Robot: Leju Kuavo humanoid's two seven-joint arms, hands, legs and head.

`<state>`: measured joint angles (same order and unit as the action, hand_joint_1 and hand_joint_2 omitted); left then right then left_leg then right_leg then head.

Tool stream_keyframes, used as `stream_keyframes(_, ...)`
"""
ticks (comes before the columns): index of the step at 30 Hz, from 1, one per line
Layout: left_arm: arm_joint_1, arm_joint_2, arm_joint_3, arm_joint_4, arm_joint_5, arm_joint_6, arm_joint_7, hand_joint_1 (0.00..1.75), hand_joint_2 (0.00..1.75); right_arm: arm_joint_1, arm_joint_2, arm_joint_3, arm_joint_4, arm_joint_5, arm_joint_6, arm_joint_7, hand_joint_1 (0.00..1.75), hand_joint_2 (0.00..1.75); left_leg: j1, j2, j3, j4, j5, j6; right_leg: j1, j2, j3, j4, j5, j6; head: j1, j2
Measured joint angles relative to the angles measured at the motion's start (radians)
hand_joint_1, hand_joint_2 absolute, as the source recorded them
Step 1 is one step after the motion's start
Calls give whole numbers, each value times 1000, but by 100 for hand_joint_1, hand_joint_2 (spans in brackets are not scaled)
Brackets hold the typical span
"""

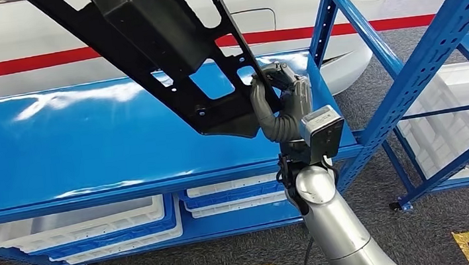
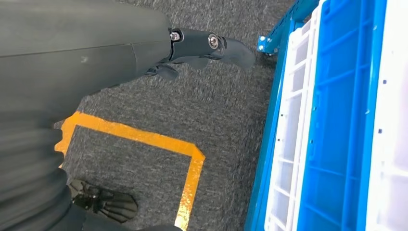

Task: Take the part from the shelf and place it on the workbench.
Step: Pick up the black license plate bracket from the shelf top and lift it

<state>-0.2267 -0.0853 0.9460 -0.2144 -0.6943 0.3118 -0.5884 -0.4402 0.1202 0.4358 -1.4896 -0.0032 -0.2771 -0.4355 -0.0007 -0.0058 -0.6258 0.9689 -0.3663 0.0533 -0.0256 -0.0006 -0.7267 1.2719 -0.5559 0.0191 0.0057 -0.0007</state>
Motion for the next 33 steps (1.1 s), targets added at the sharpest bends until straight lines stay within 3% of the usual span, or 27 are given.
stream_keyframes(1,0,0,0,0,2,0,0,0,175,2,-2,2,-2,0,1,0,175,175,0,0,-2,1,2,-2,0,0,25,-33,12,7,1,0)
stream_keyframes(3,0,0,0,0,5,1,-2,0,175,1,-4,6,-7,0,4,0,175,175,1,0,-8,5,6,-10,-3,-2,117,-182,50,19,1,0)
stream_keyframes(5,-1,1,0,0,6,2,-5,0,175,-1,-4,11,-12,2,7,-1,175,175,1,0,-15,13,9,-22,0,0,179,-279,79,17,1,0)
stream_keyframes(7,-1,3,1,-1,7,2,-7,0,175,-5,-3,17,-14,3,8,-2,175,175,2,-1,-21,18,14,-37,6,4,179,-284,90,4,-1,0)
stream_keyframes(9,1,5,2,-1,8,2,-8,0,175,-9,-2,21,-15,3,9,-3,175,175,8,0,-31,30,5,-50,-2,4,170,-287,97,-15,-3,0)
stream_keyframes(10,1,5,3,-1,8,2,-9,0,175,-9,-2,23,-16,3,9,-3,175,175,11,0,-41,52,-22,-56,-5,3,165,-288,104,-25,-5,0)
stream_keyframes(12,2,6,4,-1,8,2,-10,0,175,-10,-1,26,-16,3,9,-3,175,175,16,2,-74,157,-114,-69,-4,2,151,-289,118,-42,-9,0)
stream_keyframes(13,2,6,5,-1,8,2,-10,0,175,-10,-1,27,-16,3,9,-3,175,175,18,2,-93,225,-158,-74,-1,1,144,-289,124,-46,-10,0)
stream_keyframes(15,2,7,5,-1,9,2,-10,0,175,-9,-1,28,-16,3,9,-3,175,175,21,2,-110,320,-201,-79,5,0,129,-287,135,-48,-10,0)
stream_keyframes(17,2,7,5,-1,9,2,-10,0,175,-8,-1,29,-16,3,9,-3,175,175,21,2,-74,300,-181,-76,10,1,117,-287,144,-47,-10,0)
stream_keyframes(20,-1,10,5,-2,9,2,-10,0,175,-9,-1,29,-17,3,9,-3,175,175,15,1,69,105,-133,-53,16,2,106,-287,160,-41,-9,0)
stream_keyframes(22,-3,13,5,-3,10,2,-12,0,175,-10,1,30,-18,3,9,-3,175,175,5,1,117,30,-131,-36,14,0,104,-288,170,-29,-8,0)
stream_keyframes(24,-2,15,6,-4,14,2,-13,0,175,-11,2,31,-19,4,9,-3,175,175,-2,3,116,16,-115,-22,13,-1,103,-296,184,-13,-11,0)
stream_keyframes(26,-3,15,6,-4,17,2,-14,0,175,-13,2,31,-19,4,9,-3,175,175,0,10,112,-10,-83,-7,18,0,88,-282,167,-9,-11,0)
stream_keyframes(27,-4,14,6,-4,17,1,-15,0,175,-15,1,31,-20,4,9,-3,175,175,3,13,106,-23,-66,-2,20,0,70,-246,135,-14,-8,0)
stream_keyframes(29,-4,11,6,-4,17,-2,-17,0,175,-16,-2,32,-20,4,9,-3,175,175,5,16,82,-29,-42,4,14,1,26,-119,49,-23,-2,0)
stream_keyframes(30,-3,10,6,-4,18,-6,-18,0,175,-14,-4,33,-20,5,9,-3,175,175,5,17,68,-29,-32,2,10,1,11,-53,21,-19,-1,0)
stream_keyframes(31,-3,9,7,-4,21,-16,-20,0,175,-12,-6,33,-20,6,9,-3,175,175,6,17,54,-28,-22,-1,6,0,7,-11,16,-8,-1,0)
stream_keyframes(32,-3,9,8,-4,25,-31,-20,0,175,-11,-8,34,-20,6,9,-3,175,175,7,17,39,-25,-13,-6,2,0,18,2,27,5,0,0)
stream_keyframes(33,-3,8,10,-4,30,-54,-18,0,175,-10,-9,34,-20,6,10,-3,175,175,9,18,25,-21,-5,-11,-3,0,49,-25,51,20,0,0)
